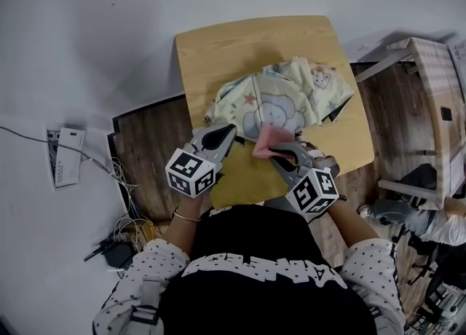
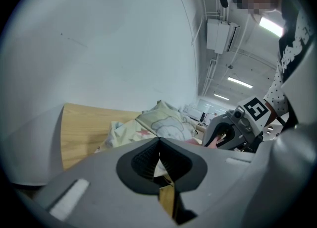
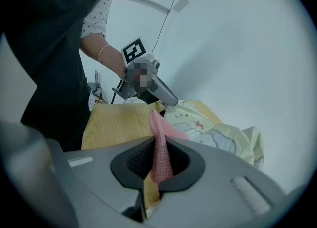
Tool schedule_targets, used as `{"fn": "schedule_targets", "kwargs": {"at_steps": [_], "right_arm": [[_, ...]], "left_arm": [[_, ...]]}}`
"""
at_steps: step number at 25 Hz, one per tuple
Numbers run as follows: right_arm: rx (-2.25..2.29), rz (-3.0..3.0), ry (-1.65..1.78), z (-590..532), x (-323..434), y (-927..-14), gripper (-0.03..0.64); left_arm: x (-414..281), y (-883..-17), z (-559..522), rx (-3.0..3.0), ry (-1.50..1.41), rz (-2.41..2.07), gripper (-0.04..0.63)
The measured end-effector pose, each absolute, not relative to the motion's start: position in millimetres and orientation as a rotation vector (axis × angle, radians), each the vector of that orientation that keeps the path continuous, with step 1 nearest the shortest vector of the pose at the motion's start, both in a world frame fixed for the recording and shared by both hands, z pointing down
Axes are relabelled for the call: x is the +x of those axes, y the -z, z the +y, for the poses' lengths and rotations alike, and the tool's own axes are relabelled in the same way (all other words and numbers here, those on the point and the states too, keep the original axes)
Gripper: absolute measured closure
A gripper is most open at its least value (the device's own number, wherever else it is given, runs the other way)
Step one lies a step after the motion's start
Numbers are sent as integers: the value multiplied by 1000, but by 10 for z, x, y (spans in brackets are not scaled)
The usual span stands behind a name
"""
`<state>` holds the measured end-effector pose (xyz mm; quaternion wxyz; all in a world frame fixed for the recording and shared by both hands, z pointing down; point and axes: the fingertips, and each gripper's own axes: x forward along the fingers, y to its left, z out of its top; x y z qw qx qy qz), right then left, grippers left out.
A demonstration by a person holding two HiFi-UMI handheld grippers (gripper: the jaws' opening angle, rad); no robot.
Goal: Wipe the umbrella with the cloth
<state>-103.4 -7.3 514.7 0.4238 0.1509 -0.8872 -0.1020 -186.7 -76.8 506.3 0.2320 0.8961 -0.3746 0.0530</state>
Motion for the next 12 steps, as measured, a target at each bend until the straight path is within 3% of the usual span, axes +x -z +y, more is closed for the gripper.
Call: {"fn": "schedule_targets", "kwargs": {"at_steps": [12], "right_arm": [[466, -2347, 470, -391, -1280, -4272, 581]], "left_arm": [[-1989, -5023, -742, 2452, -132, -1082, 594]]}}
